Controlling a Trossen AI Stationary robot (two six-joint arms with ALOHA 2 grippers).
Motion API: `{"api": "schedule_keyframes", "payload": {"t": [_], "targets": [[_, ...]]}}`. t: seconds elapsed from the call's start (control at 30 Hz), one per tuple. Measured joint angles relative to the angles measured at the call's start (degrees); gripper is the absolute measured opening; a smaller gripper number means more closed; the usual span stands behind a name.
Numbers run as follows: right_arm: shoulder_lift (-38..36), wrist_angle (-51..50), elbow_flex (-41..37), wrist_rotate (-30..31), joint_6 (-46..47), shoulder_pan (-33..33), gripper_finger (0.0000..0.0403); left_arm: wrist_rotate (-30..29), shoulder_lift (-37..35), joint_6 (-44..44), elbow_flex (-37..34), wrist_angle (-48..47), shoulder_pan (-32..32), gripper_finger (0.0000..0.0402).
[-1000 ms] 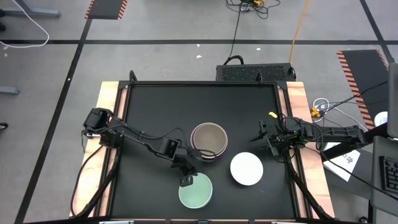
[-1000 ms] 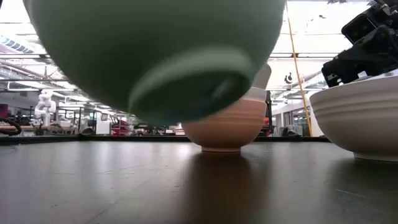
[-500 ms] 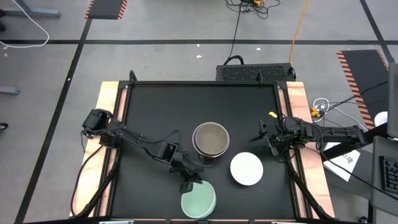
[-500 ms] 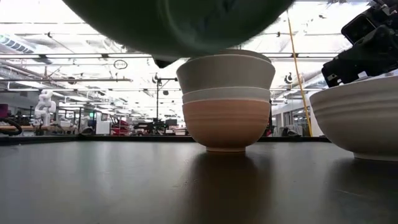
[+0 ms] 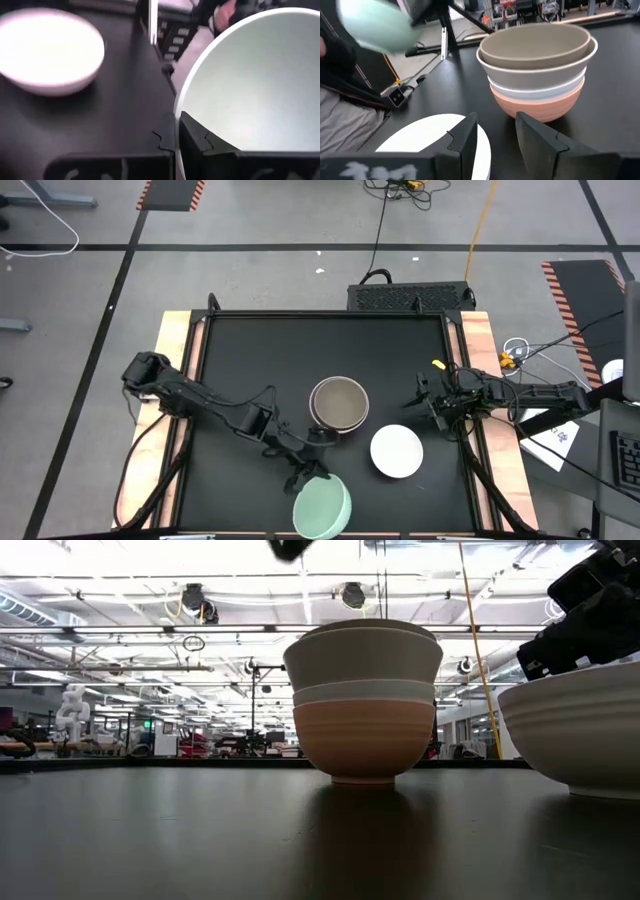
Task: Nest bowls inside each other
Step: Stack the light green bowl on the dark gray bowl
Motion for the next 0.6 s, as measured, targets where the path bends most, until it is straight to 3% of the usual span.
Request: {"api": "schedule_keyframes", "payload": {"t": [0.27, 0.6], "targets": [[0.76, -0.02, 0.02, 0.0, 0.02, -0.01, 0.0125, -8.4, -2.01, 9.2, 12.34, -16.85, 0.63, 0.0004], [0.92, 0.0, 0.01, 0.02, -0.13, -0.01, 0.0125, -9.6, -2.01, 10.74, 24.81, -32.91, 9.19, 0.0004]]}}
